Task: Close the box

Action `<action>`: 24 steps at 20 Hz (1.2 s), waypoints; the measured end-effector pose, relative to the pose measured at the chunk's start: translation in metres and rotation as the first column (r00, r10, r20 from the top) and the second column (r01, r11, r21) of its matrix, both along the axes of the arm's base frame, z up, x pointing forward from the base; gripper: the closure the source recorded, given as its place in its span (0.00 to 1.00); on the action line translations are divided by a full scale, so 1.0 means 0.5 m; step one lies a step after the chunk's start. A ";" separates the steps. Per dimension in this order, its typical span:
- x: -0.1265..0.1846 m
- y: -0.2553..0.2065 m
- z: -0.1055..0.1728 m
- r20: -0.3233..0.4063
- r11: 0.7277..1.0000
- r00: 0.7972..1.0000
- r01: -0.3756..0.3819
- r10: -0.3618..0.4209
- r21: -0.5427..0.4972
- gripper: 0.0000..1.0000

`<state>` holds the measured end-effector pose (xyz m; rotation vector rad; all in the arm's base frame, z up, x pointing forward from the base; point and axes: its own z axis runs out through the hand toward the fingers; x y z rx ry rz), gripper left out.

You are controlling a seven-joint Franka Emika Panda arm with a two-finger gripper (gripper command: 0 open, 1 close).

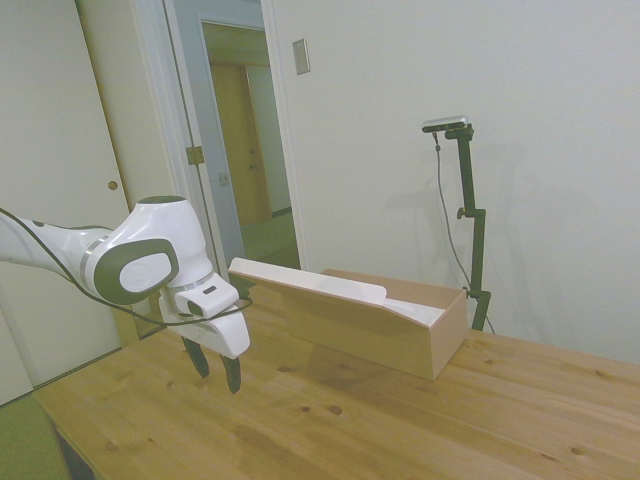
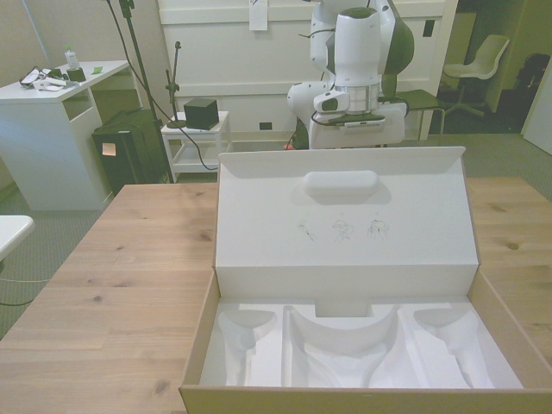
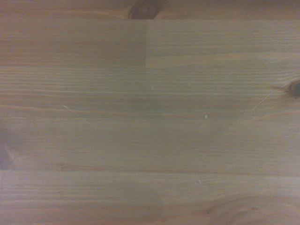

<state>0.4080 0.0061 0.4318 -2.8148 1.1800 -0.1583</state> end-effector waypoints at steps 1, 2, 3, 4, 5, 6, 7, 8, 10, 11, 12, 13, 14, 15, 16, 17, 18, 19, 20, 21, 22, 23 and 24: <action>0.000 0.000 0.000 0.000 1.000 1.000 0.000 0.000 0.000 0.00; 0.001 0.000 0.000 0.001 1.000 1.000 0.000 0.000 0.000 0.00; 0.002 0.000 0.001 0.003 1.000 1.000 0.000 0.000 0.000 0.00; 0.005 0.000 0.005 0.008 1.000 1.000 0.000 0.000 0.000 0.00; 0.008 0.000 0.012 0.016 1.000 1.000 0.000 0.000 0.000 0.00; 0.013 0.000 0.021 0.027 1.000 1.000 0.000 0.000 0.000 0.00; 0.019 -0.001 0.033 0.041 1.000 0.999 0.001 -0.001 0.000 0.00; 0.027 -0.003 0.046 0.059 1.000 0.998 0.001 -0.001 -0.002 0.00; 0.042 -0.004 0.070 0.094 1.000 0.996 -0.002 0.003 -0.007 0.00; 0.050 -0.004 0.080 0.112 1.000 0.994 -0.005 0.006 -0.011 0.00; 0.060 -0.004 0.090 0.131 1.000 0.991 -0.010 0.013 -0.019 0.00; 0.070 -0.005 0.097 0.149 0.999 0.989 -0.018 0.023 -0.032 0.00; 0.081 -0.005 0.104 0.169 0.999 0.985 -0.026 0.033 -0.044 0.00; 0.092 -0.006 0.108 0.187 0.998 0.981 -0.032 0.041 -0.052 0.00; 0.103 -0.008 0.112 0.202 0.998 0.978 -0.036 0.047 -0.057 0.00; 0.114 -0.010 0.114 0.212 0.997 0.976 -0.042 0.054 -0.061 0.00; 0.124 -0.014 0.119 0.226 0.997 0.972 -0.048 0.062 -0.065 0.00; 0.135 -0.018 0.124 0.238 0.996 0.969 -0.054 0.068 -0.067 0.00; 0.144 -0.022 0.132 0.252 0.996 0.965 -0.057 0.073 -0.069 0.00; 0.153 -0.026 0.140 0.264 0.996 0.961 -0.061 0.078 -0.071 0.00; 0.161 -0.030 0.152 0.280 0.995 0.956 -0.064 0.082 -0.072 0.00; 0.169 -0.036 0.163 0.293 0.995 0.953 -0.066 0.084 -0.072 0.00; 0.178 -0.043 0.174 0.303 0.995 0.949 -0.064 0.083 -0.071 0.00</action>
